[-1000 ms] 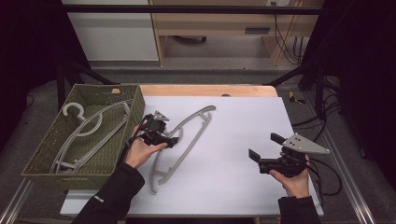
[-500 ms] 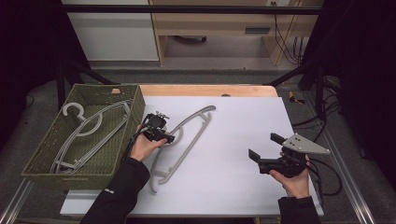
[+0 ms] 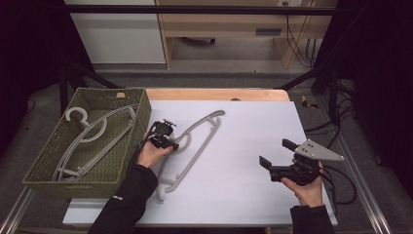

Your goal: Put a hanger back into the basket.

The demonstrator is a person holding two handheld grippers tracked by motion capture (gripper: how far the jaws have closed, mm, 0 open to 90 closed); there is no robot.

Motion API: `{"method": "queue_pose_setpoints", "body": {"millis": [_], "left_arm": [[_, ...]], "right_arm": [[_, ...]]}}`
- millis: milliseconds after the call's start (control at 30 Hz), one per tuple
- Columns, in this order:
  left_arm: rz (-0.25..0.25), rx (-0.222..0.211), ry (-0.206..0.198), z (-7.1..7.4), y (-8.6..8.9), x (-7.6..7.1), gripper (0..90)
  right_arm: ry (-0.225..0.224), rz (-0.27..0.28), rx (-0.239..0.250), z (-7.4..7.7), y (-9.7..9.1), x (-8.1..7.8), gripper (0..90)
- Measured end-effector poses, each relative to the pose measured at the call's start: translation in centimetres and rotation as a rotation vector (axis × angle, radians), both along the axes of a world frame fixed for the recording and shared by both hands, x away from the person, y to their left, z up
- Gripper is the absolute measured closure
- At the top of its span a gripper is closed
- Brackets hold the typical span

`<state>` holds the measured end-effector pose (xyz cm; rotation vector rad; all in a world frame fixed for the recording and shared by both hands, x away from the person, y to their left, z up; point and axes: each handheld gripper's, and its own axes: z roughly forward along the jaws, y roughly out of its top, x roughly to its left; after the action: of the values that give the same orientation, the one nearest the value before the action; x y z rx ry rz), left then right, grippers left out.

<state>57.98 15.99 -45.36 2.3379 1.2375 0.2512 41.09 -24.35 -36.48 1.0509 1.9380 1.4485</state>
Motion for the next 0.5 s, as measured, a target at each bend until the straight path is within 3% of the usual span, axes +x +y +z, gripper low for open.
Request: {"method": "queue_pose_setpoints", "body": {"millis": [300, 500], "left_arm": [[0.008, 0.042, 0.000, 0.01, -0.46, -0.07, 72.9], [0.027, 0.046, 0.002, 0.05, -0.57, -0.11, 77.1]], "right_arm": [[0.001, 0.003, 0.002, 0.04, 0.11, 0.00, 2.5], [-0.002, 0.004, 0.001, 0.03, 0.08, 0.01, 2.5]]}}
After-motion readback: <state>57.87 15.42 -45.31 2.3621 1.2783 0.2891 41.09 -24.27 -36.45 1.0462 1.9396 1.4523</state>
